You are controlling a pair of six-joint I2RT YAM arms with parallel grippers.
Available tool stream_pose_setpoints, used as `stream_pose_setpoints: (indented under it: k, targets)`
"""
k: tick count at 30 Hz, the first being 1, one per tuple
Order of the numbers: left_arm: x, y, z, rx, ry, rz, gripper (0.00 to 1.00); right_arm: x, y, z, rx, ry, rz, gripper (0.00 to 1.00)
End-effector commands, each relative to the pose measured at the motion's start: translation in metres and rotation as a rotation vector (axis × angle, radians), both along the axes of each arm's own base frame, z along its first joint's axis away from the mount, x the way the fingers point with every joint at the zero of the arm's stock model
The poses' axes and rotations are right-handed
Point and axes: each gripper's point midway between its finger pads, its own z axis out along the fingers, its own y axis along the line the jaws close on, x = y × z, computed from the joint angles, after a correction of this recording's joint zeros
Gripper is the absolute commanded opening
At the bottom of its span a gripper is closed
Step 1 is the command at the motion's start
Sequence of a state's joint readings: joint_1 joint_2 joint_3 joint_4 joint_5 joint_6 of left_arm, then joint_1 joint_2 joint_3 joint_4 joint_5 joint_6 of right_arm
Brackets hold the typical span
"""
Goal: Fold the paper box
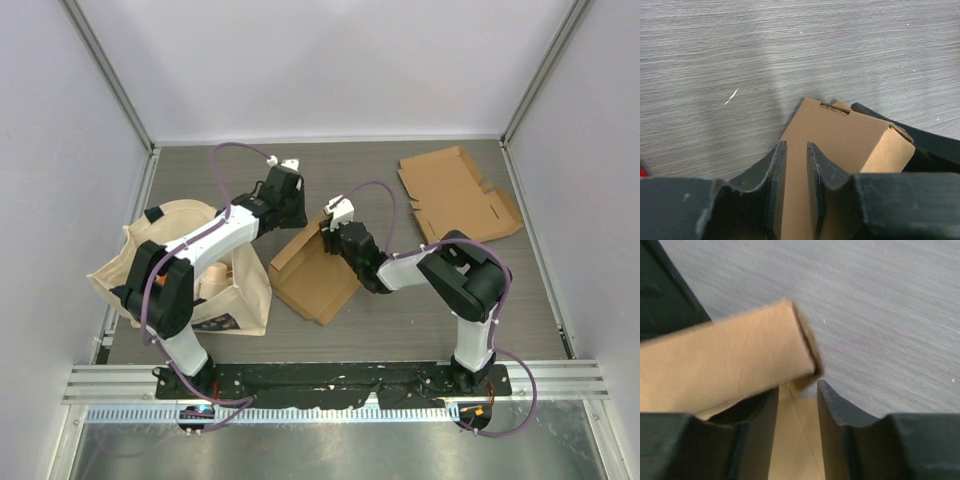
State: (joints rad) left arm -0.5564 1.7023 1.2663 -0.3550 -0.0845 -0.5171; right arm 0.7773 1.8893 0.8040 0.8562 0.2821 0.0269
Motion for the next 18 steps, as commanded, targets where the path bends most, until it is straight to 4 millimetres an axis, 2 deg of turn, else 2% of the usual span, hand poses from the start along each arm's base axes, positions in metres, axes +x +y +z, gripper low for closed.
stream_pose_setpoints:
  k: [1, 2, 3, 4, 5, 6, 7, 9, 12, 13, 16, 17, 18]
  targets:
    - [0.009, 0.003, 0.044, -0.049, -0.072, 0.013, 0.28, -0.017, -0.009, 0.012, -0.047, 0.079, -0.016, 0.49]
    - [0.010, 0.004, 0.050, -0.047, -0.082, 0.015, 0.31, -0.022, -0.015, 0.012, -0.056, 0.100, -0.027, 0.52]
    - [0.011, 0.007, 0.055, -0.042, -0.096, 0.025, 0.32, -0.032, -0.029, 0.001, -0.100, 0.174, -0.061, 0.59]
    - [0.011, 0.008, 0.057, -0.041, -0.103, 0.029, 0.34, -0.036, -0.035, 0.015, -0.096, 0.181, -0.081, 0.61]
    - [0.012, 0.010, 0.061, -0.040, -0.109, 0.033, 0.36, -0.050, -0.051, 0.004, -0.168, 0.255, -0.099, 0.61]
    - [0.013, 0.013, 0.066, -0.032, -0.120, 0.045, 0.38, -0.056, -0.062, 0.006, -0.190, 0.278, -0.126, 0.62]
    - [0.012, 0.015, 0.073, -0.031, -0.133, 0.047, 0.40, -0.064, -0.071, 0.020, -0.140, 0.288, -0.154, 0.63]
    - [0.010, 0.021, 0.089, -0.021, -0.167, 0.053, 0.47, -0.087, -0.090, 0.013, -0.156, 0.378, -0.160, 0.66]
    - [0.000, 0.033, 0.124, -0.021, -0.232, 0.059, 0.52, -0.116, -0.098, -0.001, -0.002, 0.610, -0.053, 0.67]
    - [-0.009, 0.034, 0.143, -0.053, -0.261, 0.040, 0.53, -0.124, -0.102, -0.006, 0.082, 0.707, 0.006, 0.67]
    - [-0.029, 0.023, 0.165, -0.128, -0.278, -0.056, 0.53, -0.115, -0.104, -0.002, 0.132, 0.701, 0.027, 0.65]
    - [-0.051, 0.008, 0.174, -0.196, -0.270, -0.168, 0.53, -0.116, -0.105, -0.006, 0.112, 0.724, 0.046, 0.62]
    - [-0.063, 0.001, 0.177, -0.215, -0.265, -0.224, 0.52, -0.115, -0.107, -0.018, 0.093, 0.763, 0.042, 0.60]
